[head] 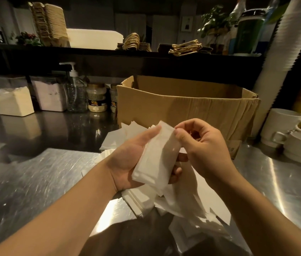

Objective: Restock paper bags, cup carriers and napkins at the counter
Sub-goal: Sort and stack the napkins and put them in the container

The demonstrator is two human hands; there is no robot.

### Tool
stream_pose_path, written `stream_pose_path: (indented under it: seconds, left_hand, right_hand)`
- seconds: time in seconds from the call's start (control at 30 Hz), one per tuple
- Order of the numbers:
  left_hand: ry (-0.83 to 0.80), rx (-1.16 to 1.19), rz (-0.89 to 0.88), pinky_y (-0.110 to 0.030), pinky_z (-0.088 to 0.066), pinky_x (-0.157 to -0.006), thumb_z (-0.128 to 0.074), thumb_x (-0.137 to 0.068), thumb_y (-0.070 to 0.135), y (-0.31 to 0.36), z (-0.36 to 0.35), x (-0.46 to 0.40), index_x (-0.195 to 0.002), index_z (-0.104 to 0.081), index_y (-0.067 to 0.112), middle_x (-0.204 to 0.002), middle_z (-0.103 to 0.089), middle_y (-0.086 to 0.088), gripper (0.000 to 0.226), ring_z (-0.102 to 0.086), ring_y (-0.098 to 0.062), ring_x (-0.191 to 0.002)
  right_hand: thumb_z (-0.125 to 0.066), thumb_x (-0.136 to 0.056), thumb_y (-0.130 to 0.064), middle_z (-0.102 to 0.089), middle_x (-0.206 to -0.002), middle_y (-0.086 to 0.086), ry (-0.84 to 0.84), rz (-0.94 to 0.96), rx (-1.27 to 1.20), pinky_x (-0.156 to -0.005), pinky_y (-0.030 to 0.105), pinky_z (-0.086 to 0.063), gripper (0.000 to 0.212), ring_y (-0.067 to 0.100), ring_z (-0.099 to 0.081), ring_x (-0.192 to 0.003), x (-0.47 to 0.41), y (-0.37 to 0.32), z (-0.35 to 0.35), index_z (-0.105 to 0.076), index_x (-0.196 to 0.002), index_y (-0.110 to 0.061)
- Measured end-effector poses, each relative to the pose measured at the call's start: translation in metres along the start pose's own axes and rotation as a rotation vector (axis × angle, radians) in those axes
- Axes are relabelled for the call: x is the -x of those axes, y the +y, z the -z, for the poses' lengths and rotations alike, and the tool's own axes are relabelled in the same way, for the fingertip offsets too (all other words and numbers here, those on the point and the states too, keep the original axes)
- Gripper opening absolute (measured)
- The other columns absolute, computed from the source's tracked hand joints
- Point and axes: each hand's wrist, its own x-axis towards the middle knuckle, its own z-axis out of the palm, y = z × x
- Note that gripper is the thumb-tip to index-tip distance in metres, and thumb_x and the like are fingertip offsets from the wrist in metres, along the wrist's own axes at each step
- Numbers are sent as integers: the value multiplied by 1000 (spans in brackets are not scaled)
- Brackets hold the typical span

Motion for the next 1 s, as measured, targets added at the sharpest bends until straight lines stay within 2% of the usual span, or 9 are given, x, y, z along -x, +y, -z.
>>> stream_pose_path:
  seconds: [0.1,0.17,0.23,0.37,0.47,0.6,0.7,0.83,1.0]
  left_hand:
    - [13,45,-9,-45,-50,-100,-43,-95,62,-2,-2,-3,-118,-78,23,-114,-69,-11,57,-65,-28,-106]
    - [53,55,-18,-42,-56,-91,-46,-89,61,-1,-3,-4,-107,-82,24,-104,-73,-8,55,-70,-26,-96]
    - [84,30,-28,-45,-56,-92,-49,-88,63,-2,0,-3,-116,-78,24,-109,-72,-8,55,-70,-28,-101]
    - [109,-36,-50,-45,-60,-86,-51,-83,63,-3,-3,-1,-106,-79,28,-106,-75,-10,51,-74,-29,-95]
    - [128,-94,-25,-50,-52,-100,-39,-88,74,-4,-7,-1,-102,-82,28,-109,-75,-12,64,-71,-31,-102]
    - [52,-80,12,-49,-48,-105,-56,-86,72,-6,-5,-1,-117,-76,24,-114,-69,-14,60,-64,-34,-111]
    - [17,-59,38,-43,-49,-95,-72,-82,46,-7,-5,-2,-107,-81,20,-103,-69,-13,37,-66,-28,-97]
    - [18,89,9,-41,-47,-92,-66,-83,40,-5,-4,-3,-113,-77,16,-103,-65,-11,40,-63,-26,-92]
    - [88,140,-38,-42,-51,-93,-59,-87,39,6,-2,4,-116,-74,10,-104,-69,-15,44,-65,-28,-93]
  right_hand:
    - [-61,-98,-14,-69,-81,-6,44,-11,-157,-64,20,-55,19,4,-64,-75,-3,-9,8,-69,-82,-19]
    - [-63,-96,-20,-66,-77,-5,-39,-96,-376,-61,21,-54,26,5,-61,-70,-5,-18,17,-71,-71,-23]
    - [-63,-84,-29,-63,-77,-3,-150,-144,-486,-59,21,-52,21,8,-58,-70,-6,-24,24,-71,-65,-25]
    - [-68,-92,-22,-65,-74,-3,-146,-177,-298,-63,23,-47,25,15,-55,-74,-4,-19,16,-72,-68,-22]
    - [-68,-94,-17,-70,-74,-8,-102,-186,-127,-58,17,-52,16,10,-65,-75,0,-14,5,-73,-79,-17]
    - [-69,-94,-24,-71,-90,-3,-43,-181,-43,-75,36,-64,5,16,-69,-91,3,-4,-2,-71,-90,-22]
    - [-66,-96,-31,-61,-115,-12,-107,-19,129,-86,23,-56,19,7,-60,-106,3,-2,-1,-59,-112,-37]
    - [-64,-95,-37,-57,-123,-23,-293,82,163,-79,8,-47,42,-7,-55,-112,3,0,2,-49,-133,-41]
    - [-60,-97,-37,-58,-121,-15,-53,183,152,-92,23,-51,30,1,-56,-111,3,8,1,-50,-125,-36]
